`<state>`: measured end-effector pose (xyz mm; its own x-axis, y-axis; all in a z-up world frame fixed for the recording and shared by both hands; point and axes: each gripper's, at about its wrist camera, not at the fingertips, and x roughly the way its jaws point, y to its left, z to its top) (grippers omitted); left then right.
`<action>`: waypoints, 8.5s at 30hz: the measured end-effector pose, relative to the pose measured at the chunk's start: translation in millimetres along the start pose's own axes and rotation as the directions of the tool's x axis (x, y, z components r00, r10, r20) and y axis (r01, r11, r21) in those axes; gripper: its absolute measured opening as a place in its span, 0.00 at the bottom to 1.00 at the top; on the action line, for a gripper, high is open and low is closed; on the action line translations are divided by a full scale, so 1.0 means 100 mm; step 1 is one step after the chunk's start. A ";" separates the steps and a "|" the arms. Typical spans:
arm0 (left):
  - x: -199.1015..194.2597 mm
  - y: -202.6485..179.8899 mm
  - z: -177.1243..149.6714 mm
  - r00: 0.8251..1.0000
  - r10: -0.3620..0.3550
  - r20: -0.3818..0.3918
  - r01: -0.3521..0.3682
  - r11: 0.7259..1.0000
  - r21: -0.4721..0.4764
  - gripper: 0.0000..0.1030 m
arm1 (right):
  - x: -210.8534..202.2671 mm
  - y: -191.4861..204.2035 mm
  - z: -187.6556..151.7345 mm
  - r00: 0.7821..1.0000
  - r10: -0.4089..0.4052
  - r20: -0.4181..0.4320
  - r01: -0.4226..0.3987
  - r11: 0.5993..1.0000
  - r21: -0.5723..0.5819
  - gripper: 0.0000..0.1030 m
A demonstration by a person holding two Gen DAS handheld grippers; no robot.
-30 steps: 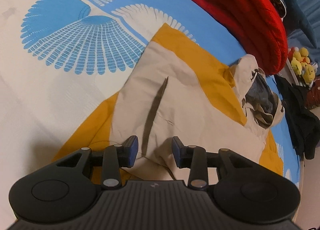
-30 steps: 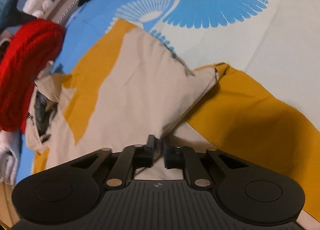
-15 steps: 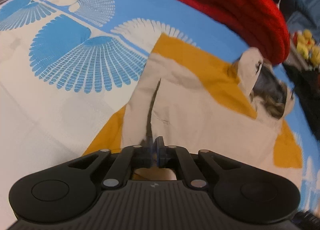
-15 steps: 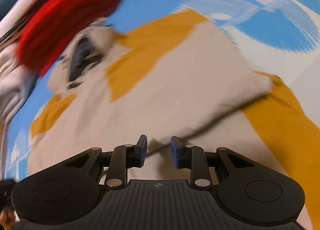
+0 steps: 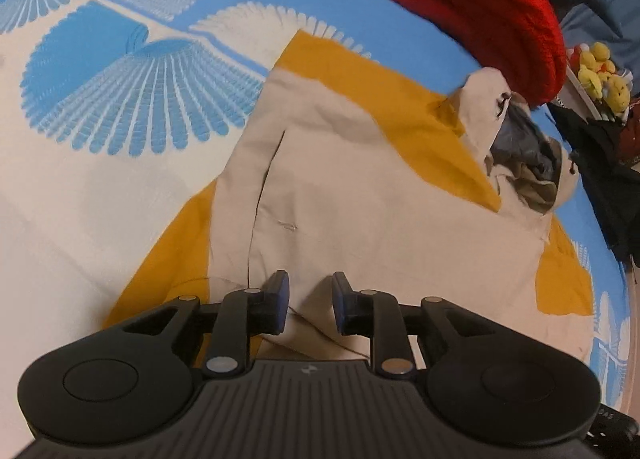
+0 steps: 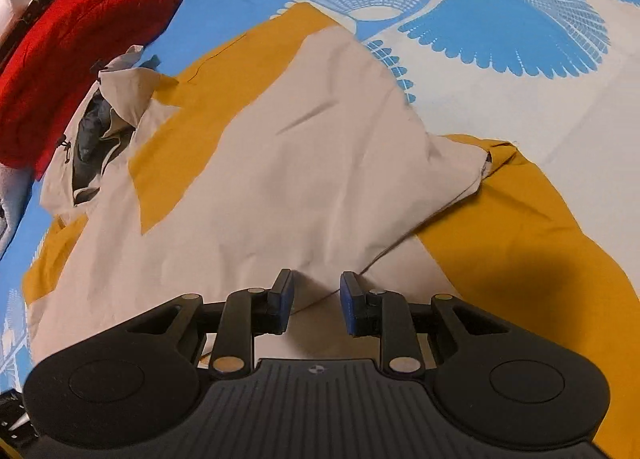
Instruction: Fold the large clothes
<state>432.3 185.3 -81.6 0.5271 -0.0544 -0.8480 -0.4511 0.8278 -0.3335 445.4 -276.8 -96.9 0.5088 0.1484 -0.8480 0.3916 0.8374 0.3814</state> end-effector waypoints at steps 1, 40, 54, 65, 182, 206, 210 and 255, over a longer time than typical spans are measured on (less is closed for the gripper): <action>-0.04 -0.02 0.00 1.000 -0.006 0.020 0.006 1.000 0.010 0.25 | -0.04 0.03 0.00 1.000 0.002 0.009 -0.002 1.000 -0.013 0.27; -2.00 -0.63 -0.84 0.882 -0.108 0.459 -0.144 0.865 0.481 0.34 | -1.71 0.17 -0.09 0.883 0.211 0.418 -0.068 0.941 -0.331 0.27; -3.75 -0.92 -2.29 0.874 -0.073 0.481 -0.194 0.855 0.481 0.36 | -2.30 -0.35 -0.06 0.816 0.288 0.502 -0.129 0.936 -0.328 0.27; -4.51 -2.15 -1.79 0.827 -0.343 0.445 0.119 0.881 0.458 0.55 | -2.35 -0.54 0.02 0.808 0.320 0.496 -0.183 0.935 -0.305 0.27; 0.31 -0.62 -0.09 0.979 -0.199 0.038 0.196 0.978 0.071 0.52 | -0.17 0.74 -0.32 0.960 0.280 0.009 -0.280 0.960 -0.015 0.27; -0.06 -0.92 -0.22 0.944 -0.231 0.236 0.162 0.947 0.277 0.23 | -0.17 0.63 -0.17 0.950 0.300 0.083 -0.302 0.953 0.013 0.21; 0.20 -1.03 -0.36 0.943 -0.333 0.023 0.313 0.906 0.286 0.26 | -0.14 0.67 -0.17 0.933 0.353 0.075 -0.352 0.936 -0.023 0.21; -3.52 1.13 -2.91 0.876 -0.189 0.443 -0.019 0.906 0.423 0.24 | -3.95 -1.83 -2.34 0.644 0.227 0.731 0.061 0.937 -0.344 0.29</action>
<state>-14.0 135.3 59.1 0.8663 0.0434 -0.4977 -0.1140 0.9871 -0.1123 -6.6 -365.5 82.7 0.9766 -0.0990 -0.1907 0.1338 0.9747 0.1791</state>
